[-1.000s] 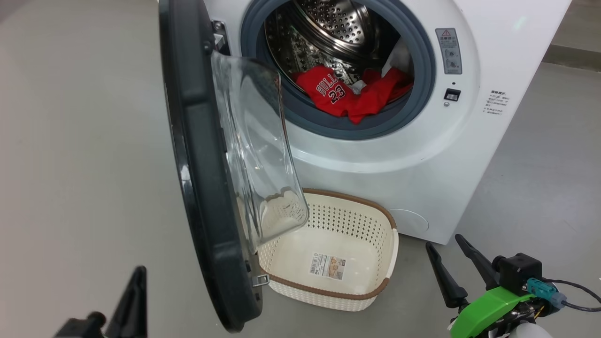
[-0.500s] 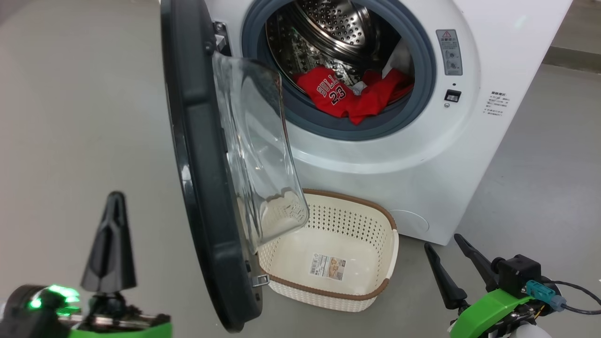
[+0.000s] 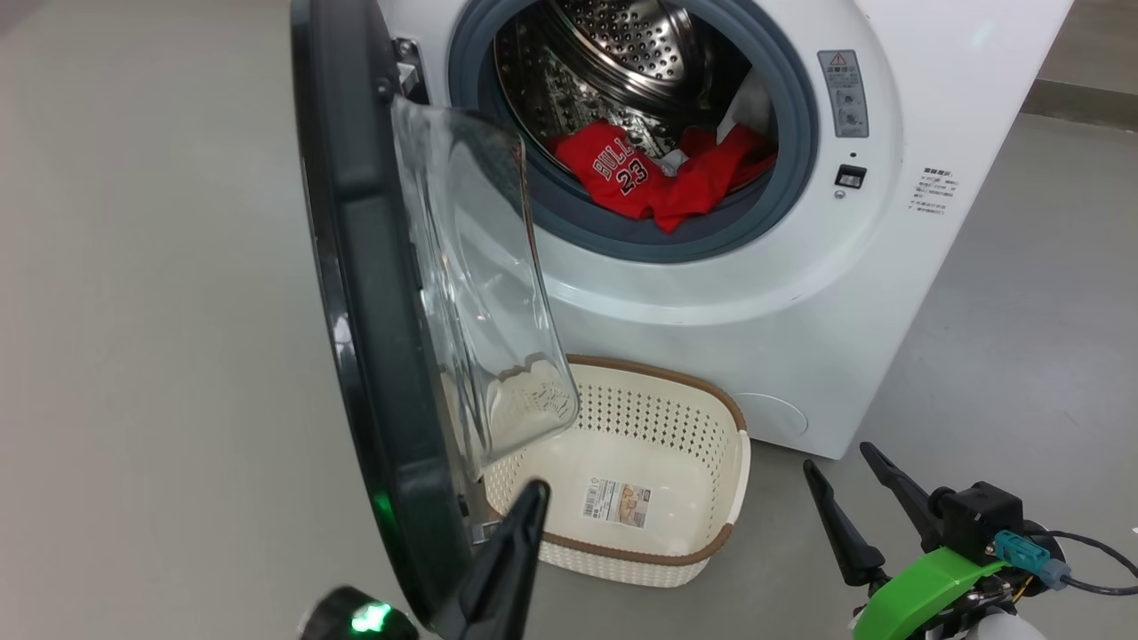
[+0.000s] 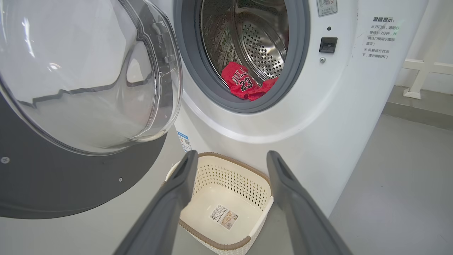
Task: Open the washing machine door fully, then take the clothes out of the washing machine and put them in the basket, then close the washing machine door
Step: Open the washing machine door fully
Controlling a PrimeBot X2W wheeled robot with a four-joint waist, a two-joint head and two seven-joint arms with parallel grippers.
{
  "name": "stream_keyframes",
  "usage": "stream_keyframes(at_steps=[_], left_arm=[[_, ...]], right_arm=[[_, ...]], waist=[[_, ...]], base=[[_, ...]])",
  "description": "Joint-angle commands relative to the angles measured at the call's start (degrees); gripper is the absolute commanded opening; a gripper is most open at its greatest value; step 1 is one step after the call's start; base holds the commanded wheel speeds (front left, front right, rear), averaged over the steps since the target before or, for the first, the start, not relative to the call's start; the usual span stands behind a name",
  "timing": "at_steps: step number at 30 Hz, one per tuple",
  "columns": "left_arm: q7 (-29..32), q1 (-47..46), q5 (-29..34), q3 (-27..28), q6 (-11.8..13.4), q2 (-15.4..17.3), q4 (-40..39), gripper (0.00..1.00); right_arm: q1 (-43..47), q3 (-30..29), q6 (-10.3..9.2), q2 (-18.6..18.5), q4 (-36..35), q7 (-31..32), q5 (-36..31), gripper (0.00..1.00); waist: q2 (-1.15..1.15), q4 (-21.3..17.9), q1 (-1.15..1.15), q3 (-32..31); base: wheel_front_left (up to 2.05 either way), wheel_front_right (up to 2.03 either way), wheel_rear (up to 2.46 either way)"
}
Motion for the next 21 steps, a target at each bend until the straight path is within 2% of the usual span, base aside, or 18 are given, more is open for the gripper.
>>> stream_keyframes(at_steps=[1, 5, 10, 21], left_arm=[[-0.28, -0.67, -0.54, 0.97, 0.52, 0.12, 0.05, 0.0], [-0.28, -1.49, -2.67, -0.37, 1.58, 0.12, 6.21, 0.0], [-0.28, -3.21, -4.61, 0.9, 3.37, 0.12, 12.17, 0.0], [-0.28, -4.24, -4.83, 6.1, 4.48, 0.12, 17.03, 0.0]], right_arm=[[-1.24, 0.87, 0.36, -0.84, -1.51, -0.68, -0.52, 1.0], [-1.32, 0.96, 0.36, -0.78, -1.58, -0.68, -0.63, 1.0], [-1.25, 0.85, 0.36, -0.73, -1.75, -0.68, -0.76, 1.0], [-1.18, 0.76, 0.36, -0.78, -2.13, -0.68, -1.07, 1.0]], waist=[[0.0, -0.05, 0.0, -0.04], [0.0, -0.27, 0.0, -0.16], [0.0, -0.29, 0.0, -0.14], [0.0, 0.15, 0.0, -0.03]], base=[[0.0, 0.0, 0.0], [0.0, 0.0, 0.0], [0.0, 0.0, 0.0], [0.0, 0.0, 0.0]])
